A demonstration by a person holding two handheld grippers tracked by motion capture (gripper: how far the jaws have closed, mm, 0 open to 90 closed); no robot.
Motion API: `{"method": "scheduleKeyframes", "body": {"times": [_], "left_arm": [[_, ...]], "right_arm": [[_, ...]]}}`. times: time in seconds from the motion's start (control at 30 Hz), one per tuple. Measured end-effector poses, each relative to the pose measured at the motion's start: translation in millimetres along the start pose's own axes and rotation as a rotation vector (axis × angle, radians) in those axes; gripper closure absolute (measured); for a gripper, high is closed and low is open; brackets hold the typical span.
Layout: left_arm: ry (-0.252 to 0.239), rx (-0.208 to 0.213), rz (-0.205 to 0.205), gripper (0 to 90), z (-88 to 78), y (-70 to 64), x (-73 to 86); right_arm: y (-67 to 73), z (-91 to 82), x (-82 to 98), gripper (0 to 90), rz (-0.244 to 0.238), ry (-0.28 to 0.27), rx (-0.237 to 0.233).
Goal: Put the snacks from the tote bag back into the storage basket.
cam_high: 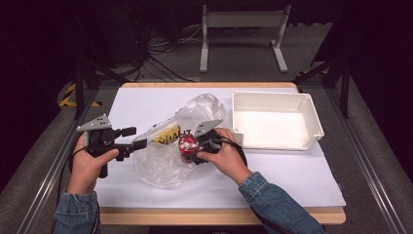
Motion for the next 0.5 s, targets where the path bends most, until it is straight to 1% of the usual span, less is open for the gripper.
{"method": "scheduleKeyframes", "body": {"times": [0.03,0.17,0.37,0.47,0.5], "left_arm": [[-0.002,-0.004,-0.005,26.0,0.0,0.2,0.0],[-0.003,-0.006,0.0,25.7,-0.1,1.3,-0.2],[-0.006,-0.009,0.001,25.2,-0.3,1.7,-0.7],[-0.004,-0.018,-0.002,23.3,0.3,2.5,-0.4],[-0.004,-0.018,-0.002,22.9,0.3,2.5,-0.4]], "right_arm": [[-0.1,-1.6,-1.2,25.0,-0.003,0.001,0.002],[-1.1,-10.8,-7.0,25.0,-0.02,0.002,0.012],[0.3,-21.2,-15.0,25.0,-0.029,-0.003,0.009],[2.1,-29.8,-21.1,25.0,-0.03,-0.011,0.002],[2.1,-29.8,-21.1,25.0,-0.03,-0.011,0.002]]}}
Point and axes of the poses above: each handheld gripper's, and its own axes: z roughly forward along the jaws, x roughly out of its underside, y roughly to its left, the point moved 10 cm from there along z, roughly forward along the jaws, and after that the axes turned 8 degrees about -z, right-handed, at the moved point
